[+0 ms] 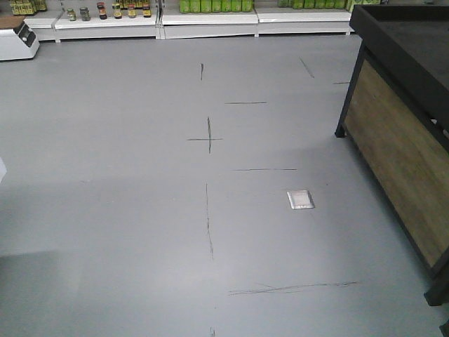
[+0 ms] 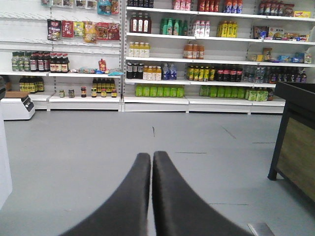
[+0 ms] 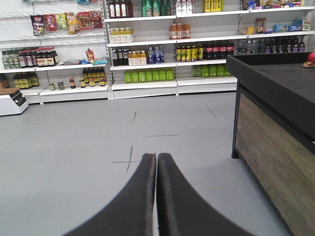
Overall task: Pick three apples into basket with both arms
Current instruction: 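Drive the base across the store floor toward the fruit table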
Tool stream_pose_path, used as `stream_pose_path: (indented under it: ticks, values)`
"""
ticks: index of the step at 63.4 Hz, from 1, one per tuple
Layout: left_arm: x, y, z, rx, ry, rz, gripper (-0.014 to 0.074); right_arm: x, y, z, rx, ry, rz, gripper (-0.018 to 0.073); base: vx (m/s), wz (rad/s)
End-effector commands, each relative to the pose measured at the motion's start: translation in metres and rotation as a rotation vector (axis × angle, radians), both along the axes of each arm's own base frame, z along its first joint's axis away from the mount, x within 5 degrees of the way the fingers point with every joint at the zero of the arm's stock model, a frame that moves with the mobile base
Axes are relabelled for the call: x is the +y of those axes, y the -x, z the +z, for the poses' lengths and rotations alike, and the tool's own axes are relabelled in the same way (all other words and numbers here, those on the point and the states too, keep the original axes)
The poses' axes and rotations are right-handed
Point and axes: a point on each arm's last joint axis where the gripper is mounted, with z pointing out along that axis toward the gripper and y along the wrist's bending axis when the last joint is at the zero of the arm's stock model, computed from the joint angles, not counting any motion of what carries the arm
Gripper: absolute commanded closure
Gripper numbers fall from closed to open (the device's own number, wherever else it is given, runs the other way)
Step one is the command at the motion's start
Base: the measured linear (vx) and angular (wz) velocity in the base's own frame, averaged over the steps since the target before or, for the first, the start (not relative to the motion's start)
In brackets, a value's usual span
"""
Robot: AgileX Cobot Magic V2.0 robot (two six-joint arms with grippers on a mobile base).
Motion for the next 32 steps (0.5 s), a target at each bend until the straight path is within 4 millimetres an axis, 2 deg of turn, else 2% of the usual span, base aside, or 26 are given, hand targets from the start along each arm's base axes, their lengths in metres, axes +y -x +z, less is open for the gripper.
stream_pose_path:
  ticks: [1, 32]
  values:
    - [-0.0007, 0.0004, -0.0003, -0.064, 0.015, -0.008, 0.0603, 0.0003, 0.0003, 0.0029, -0.075, 0.010, 0.004, 0.0568, 0.00, 0.00]
    - [-0.0007, 0.0004, -0.0003, -0.064, 0.015, -0.008, 0.0603, 0.0003, 0.0003, 0.0029, -0.075, 0.010, 0.004, 0.0568, 0.00, 0.00]
